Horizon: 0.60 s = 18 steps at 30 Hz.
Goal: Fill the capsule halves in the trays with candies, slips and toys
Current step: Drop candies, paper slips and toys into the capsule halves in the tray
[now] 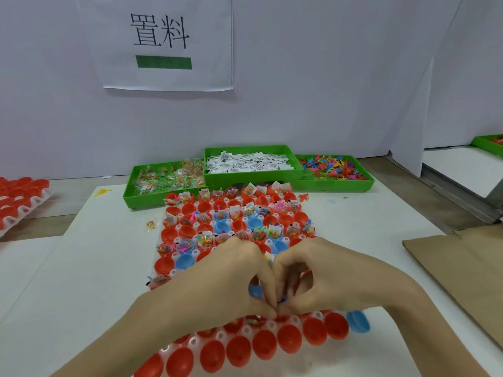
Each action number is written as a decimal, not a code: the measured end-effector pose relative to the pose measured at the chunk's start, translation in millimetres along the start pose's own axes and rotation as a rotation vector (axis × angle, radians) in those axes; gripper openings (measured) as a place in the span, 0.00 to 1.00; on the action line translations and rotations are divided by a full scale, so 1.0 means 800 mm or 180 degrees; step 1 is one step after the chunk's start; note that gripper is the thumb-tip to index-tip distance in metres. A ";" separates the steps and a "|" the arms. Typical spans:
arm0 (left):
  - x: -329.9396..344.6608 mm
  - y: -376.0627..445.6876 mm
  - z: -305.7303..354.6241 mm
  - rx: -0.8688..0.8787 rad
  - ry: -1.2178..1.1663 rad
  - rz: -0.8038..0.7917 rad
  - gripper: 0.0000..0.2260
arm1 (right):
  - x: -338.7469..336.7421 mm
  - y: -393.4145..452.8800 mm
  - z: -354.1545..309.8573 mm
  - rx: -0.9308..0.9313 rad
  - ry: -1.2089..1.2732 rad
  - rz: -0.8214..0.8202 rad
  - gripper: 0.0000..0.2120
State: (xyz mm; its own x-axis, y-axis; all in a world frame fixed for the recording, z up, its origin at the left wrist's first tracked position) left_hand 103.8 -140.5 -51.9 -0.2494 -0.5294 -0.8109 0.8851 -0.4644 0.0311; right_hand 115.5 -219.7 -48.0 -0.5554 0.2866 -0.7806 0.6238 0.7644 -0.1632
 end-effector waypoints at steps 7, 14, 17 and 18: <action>-0.001 -0.002 0.007 0.0060 -0.0016 -0.0050 0.07 | 0.002 0.000 -0.005 -0.0042 -0.0158 -0.0022 0.08; -0.005 -0.005 0.027 0.0276 -0.0010 -0.0043 0.03 | 0.003 0.003 -0.008 -0.0149 -0.0436 0.0141 0.07; -0.002 -0.005 0.028 0.0244 -0.0009 -0.0201 0.04 | 0.002 -0.002 -0.007 -0.0203 -0.0324 -0.0033 0.05; -0.001 -0.006 0.028 0.0229 0.0006 -0.0232 0.05 | 0.001 -0.004 -0.006 -0.0207 -0.0269 -0.0061 0.05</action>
State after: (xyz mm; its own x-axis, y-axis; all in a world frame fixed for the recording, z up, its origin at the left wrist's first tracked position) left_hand 91.4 -153.5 -38.2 -0.3112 -0.4910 -0.8137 0.8340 -0.5516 0.0138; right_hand 110.2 -219.5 -45.4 -0.5169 0.2239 -0.8262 0.5750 0.8059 -0.1414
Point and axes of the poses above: each hand's wrist, its own y-axis towards the middle knuckle, its own x-axis out of the palm, z = x × y, the point moved 10 cm from there along y, towards the middle knuckle, and after that the axes turned 9 degrees about -y, right-handed, at the moved point
